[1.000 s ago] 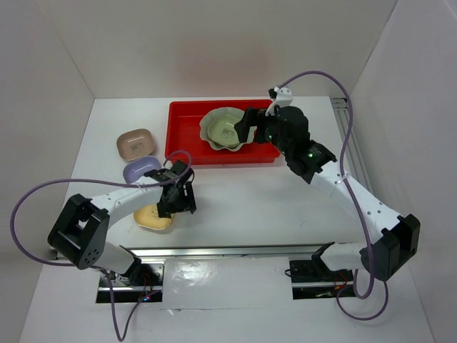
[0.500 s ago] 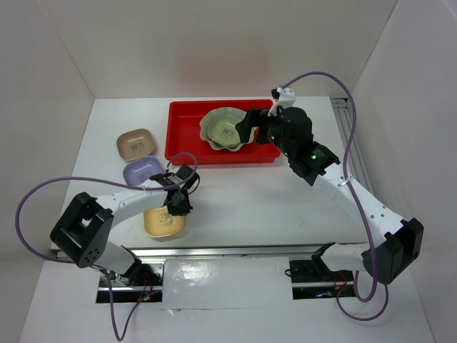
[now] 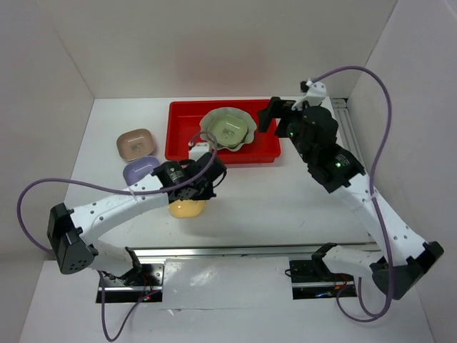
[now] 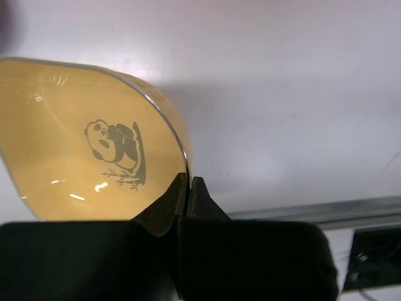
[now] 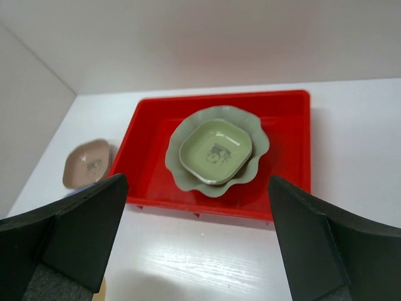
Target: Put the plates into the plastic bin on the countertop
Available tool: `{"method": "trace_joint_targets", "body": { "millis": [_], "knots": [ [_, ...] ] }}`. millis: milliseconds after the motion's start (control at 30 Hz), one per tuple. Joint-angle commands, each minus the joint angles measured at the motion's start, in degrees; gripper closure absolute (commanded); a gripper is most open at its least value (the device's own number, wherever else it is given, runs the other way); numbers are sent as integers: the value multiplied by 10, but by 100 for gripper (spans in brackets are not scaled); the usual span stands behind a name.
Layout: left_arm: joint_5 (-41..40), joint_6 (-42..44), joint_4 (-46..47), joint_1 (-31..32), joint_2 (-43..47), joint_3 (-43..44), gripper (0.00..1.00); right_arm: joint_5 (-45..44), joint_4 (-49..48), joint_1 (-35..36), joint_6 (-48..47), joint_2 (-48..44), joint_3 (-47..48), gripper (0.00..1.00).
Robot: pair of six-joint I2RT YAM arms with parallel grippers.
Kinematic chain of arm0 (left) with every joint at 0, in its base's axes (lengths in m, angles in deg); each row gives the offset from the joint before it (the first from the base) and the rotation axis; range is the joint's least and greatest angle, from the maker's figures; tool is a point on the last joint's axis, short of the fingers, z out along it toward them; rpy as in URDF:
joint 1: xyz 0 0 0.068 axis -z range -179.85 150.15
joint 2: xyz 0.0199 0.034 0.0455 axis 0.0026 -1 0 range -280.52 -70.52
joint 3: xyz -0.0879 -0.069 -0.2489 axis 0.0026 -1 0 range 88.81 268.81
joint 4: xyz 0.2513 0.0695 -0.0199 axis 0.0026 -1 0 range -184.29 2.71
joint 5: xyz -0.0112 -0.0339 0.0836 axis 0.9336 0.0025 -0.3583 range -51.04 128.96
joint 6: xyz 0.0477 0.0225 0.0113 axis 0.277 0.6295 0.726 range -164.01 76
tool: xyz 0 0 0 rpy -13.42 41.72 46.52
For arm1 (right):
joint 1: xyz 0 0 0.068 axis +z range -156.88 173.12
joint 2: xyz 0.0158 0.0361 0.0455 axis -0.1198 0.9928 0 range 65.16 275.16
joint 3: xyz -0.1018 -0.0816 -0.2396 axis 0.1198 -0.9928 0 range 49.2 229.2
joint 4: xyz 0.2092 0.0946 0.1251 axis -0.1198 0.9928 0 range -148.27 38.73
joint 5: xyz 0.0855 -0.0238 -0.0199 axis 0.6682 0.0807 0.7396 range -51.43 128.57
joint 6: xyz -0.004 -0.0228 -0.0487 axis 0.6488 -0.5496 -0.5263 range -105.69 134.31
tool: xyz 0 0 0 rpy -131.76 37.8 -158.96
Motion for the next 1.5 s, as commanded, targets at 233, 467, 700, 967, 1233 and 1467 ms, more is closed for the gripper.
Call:
{"method": "trace_joint_targets", "body": {
  "millis": [233, 467, 700, 967, 1233, 1467],
  "knots": [
    [-99, 257, 69, -71, -189, 261, 100, -200, 12, -4, 24, -196, 14, 0],
    [-29, 409, 144, -140, -376, 496, 100, -202, 12, -4, 18, -243, 14, 0],
    [58, 501, 181, -171, -518, 651, 100, -183, 31, -9, 8, -236, 24, 0],
    [84, 543, 259, -182, -542, 589, 100, -151, 25, -9, 8, -216, 19, 0],
    [84, 531, 254, -193, -560, 616, 99, -140, 35, -9, 8, -199, 25, 0],
    [78, 503, 249, -193, -565, 603, 47, -135, 35, -9, 8, -193, 25, 0]
  ]
}}
